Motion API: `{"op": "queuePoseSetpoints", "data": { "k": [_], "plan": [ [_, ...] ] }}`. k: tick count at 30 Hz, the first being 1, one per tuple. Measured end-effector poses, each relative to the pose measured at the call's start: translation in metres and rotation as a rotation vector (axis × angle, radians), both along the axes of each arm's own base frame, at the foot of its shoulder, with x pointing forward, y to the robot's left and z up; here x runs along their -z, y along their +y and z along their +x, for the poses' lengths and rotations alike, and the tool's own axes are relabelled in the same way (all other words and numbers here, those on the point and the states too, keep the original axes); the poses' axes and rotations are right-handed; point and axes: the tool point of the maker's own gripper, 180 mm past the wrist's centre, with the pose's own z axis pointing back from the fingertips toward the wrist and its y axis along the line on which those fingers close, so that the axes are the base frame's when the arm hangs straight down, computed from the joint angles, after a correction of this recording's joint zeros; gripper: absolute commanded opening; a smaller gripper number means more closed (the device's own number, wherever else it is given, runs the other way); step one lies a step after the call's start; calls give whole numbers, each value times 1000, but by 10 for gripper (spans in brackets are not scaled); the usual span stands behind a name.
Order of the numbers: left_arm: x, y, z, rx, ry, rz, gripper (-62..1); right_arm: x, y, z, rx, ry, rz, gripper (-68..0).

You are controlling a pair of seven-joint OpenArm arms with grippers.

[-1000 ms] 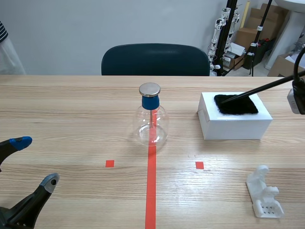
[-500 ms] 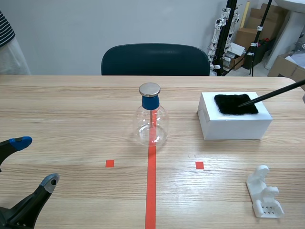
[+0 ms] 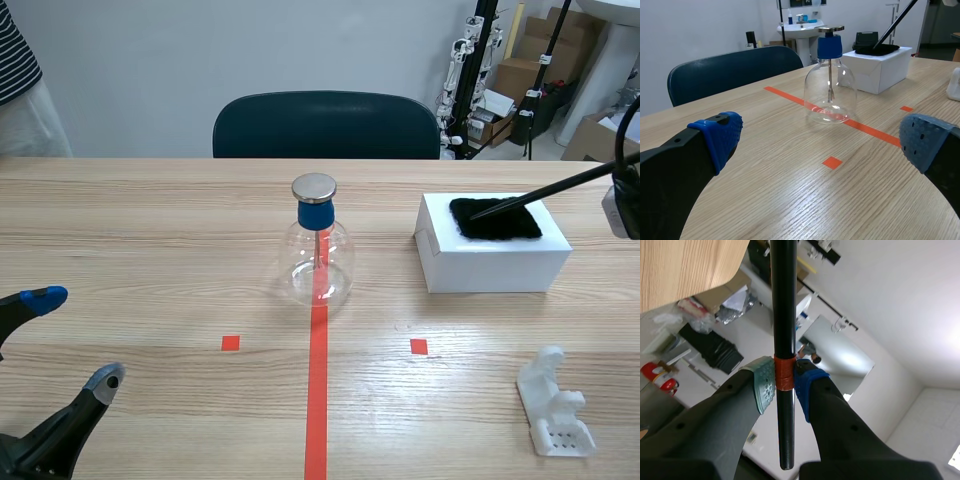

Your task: Do the electroscope experiment. rub the rod on the fur

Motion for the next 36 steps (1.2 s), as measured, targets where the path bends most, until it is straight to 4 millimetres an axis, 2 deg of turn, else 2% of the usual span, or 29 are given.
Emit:
{"op": "queuePoseSetpoints", "data": {
  "k": [8,12,18,22,30,33,36],
  "plan": [
    [0,0,0,0,0,0,14,3,-31,-4,97,-8,-50,-677],
    [0,0,0,0,0,0,14,6,-26,-4,66,8,-33,-677],
    [0,0,0,0,0,0,14,5,4,1,-77,-10,43,-677],
    [0,0,0,0,0,0,14,4,0,1,-57,-16,32,-677],
    [0,0,0,0,0,0,14,3,-31,-4,103,-8,-46,-677],
    [0,0,0,0,0,0,14,4,-32,-5,106,-7,-48,-677],
    [0,0,0,0,0,0,14,6,-23,-3,59,5,-22,-677]
  ]
}}
